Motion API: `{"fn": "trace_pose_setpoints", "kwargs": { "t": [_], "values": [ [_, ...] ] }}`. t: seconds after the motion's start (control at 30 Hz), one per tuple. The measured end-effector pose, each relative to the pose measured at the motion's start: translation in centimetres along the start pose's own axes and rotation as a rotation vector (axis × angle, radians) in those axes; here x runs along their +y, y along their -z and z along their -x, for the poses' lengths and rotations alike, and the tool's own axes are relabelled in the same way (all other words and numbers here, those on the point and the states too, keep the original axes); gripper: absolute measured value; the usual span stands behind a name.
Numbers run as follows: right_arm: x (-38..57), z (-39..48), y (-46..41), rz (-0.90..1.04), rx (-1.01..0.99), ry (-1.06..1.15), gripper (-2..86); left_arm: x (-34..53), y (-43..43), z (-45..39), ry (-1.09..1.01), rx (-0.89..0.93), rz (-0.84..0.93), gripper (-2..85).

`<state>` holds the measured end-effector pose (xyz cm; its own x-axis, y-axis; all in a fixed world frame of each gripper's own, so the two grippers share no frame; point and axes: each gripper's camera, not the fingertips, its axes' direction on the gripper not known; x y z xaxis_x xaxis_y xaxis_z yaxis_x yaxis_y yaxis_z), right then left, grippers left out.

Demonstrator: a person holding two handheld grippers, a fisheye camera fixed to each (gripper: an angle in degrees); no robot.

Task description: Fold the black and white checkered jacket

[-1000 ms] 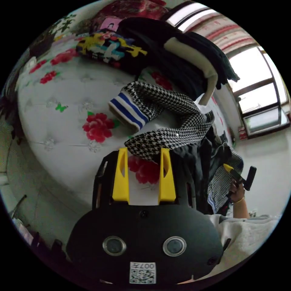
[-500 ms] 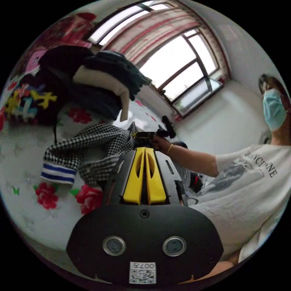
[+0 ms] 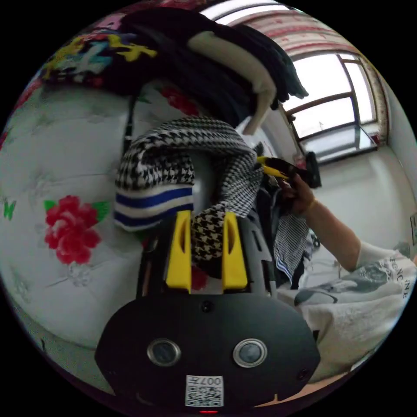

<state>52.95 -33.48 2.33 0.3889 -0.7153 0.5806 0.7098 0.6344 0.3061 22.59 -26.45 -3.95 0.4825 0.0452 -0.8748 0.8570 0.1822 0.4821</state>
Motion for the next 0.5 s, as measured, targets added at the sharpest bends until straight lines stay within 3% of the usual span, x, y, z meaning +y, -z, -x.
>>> {"fn": "trace_pose_setpoints", "kwargs": {
  "t": [0.1,0.27,0.4,0.43,0.5],
  "values": [
    [0.7,-1.0,2.6,-0.09,-0.034,0.012,5.2,0.1,3.0,-6.3,-0.177,0.041,-0.079,5.3],
    [4.1,-3.4,15.1,-0.402,-0.275,0.14,3.2,-0.5,8.1,-19.7,-0.433,0.154,-0.13,5.5],
    [7.0,-6.1,18.3,-0.518,-0.081,0.084,3.8,-0.1,-1.1,-30.7,-0.709,0.223,0.115,10.9],
    [7.8,-7.9,17.5,-0.489,0.008,0.006,4.1,0.4,-5.2,-31.4,-0.711,0.187,0.224,12.5],
    [9.6,-11.1,15.4,-0.363,0.066,-0.149,4.7,1.6,-9.4,-30.5,-0.651,0.087,0.273,13.3]
  ]
}}
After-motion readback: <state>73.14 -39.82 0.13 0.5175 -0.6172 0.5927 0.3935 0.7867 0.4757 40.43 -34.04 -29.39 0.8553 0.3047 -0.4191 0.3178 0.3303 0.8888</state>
